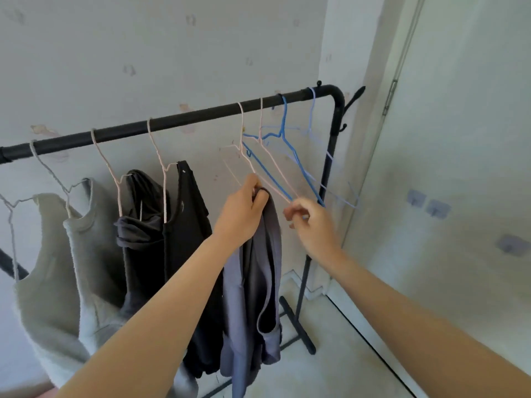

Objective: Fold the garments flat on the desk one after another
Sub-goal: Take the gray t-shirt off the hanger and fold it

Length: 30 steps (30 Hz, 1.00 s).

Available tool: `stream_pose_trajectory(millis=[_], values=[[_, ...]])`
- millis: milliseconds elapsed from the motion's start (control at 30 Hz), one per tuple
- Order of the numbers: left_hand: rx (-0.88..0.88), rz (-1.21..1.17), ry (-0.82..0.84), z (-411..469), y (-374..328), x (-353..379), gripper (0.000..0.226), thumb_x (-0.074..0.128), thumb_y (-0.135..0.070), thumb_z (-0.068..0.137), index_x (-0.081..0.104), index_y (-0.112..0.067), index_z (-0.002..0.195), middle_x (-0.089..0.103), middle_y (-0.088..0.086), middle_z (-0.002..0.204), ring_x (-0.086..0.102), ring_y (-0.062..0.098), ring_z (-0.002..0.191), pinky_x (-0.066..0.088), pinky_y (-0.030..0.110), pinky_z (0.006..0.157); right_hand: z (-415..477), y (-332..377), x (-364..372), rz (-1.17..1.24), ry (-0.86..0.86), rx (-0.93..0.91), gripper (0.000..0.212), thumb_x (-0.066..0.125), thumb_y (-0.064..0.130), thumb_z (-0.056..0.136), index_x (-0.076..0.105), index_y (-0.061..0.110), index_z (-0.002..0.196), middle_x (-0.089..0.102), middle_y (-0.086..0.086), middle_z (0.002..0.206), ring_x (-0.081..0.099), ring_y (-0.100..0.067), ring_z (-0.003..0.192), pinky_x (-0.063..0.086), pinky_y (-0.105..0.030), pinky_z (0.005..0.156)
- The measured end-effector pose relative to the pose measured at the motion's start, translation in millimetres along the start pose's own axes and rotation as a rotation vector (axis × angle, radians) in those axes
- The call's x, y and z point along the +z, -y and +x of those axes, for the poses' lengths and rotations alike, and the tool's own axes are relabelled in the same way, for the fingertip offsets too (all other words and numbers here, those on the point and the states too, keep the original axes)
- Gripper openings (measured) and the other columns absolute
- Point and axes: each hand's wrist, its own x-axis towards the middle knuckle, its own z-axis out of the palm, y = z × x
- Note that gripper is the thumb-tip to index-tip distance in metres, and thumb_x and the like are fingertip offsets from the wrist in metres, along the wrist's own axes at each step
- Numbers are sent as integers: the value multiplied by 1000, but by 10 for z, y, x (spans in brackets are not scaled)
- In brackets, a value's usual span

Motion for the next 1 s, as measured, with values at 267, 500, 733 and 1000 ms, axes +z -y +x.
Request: stream_pose_trajectory(millis=[267, 500, 733, 1000], values=[[262, -173, 202, -363, -503, 468, 15, 41, -12, 95, 40, -9, 81, 33, -2, 59, 32, 11, 53, 27, 23, 51, -1624, -603, -171, -184, 167, 513, 51, 43, -15, 84, 56, 34, 88, 54, -1, 95, 49, -16, 81, 39, -18, 72], [396, -293, 433, -908, -1103, 846, 17, 38, -15, 97, 35, -13, 80, 30, -4, 57, 27, 9, 49, 27, 22, 50, -2874, -817, -547, -258, -67, 920, 79, 55, -12, 80, 30, 27, 144, 36, -13, 132, 50, -21, 92, 49, -34, 72], [517, -383, 612, -1512, -1942, 1060, 17, 38, -15, 96, 38, -13, 78, 29, -8, 52, 25, 7, 44, 26, 16, 44, -3784, -687, -1172, -416, -313, 771, 76, 39, -19, 82, 35, 28, 141, 32, -7, 142, 35, -12, 120, 38, -21, 92], [659, -451, 877, -2681, -3030, 1497, 15, 37, -11, 97, 41, -3, 84, 33, 7, 70, 27, 10, 58, 24, 18, 48, -5129, -234, -1925, -327, -657, 871, 29, 56, 3, 90, 53, 25, 72, 46, -11, 81, 46, -9, 63, 40, -23, 61]])
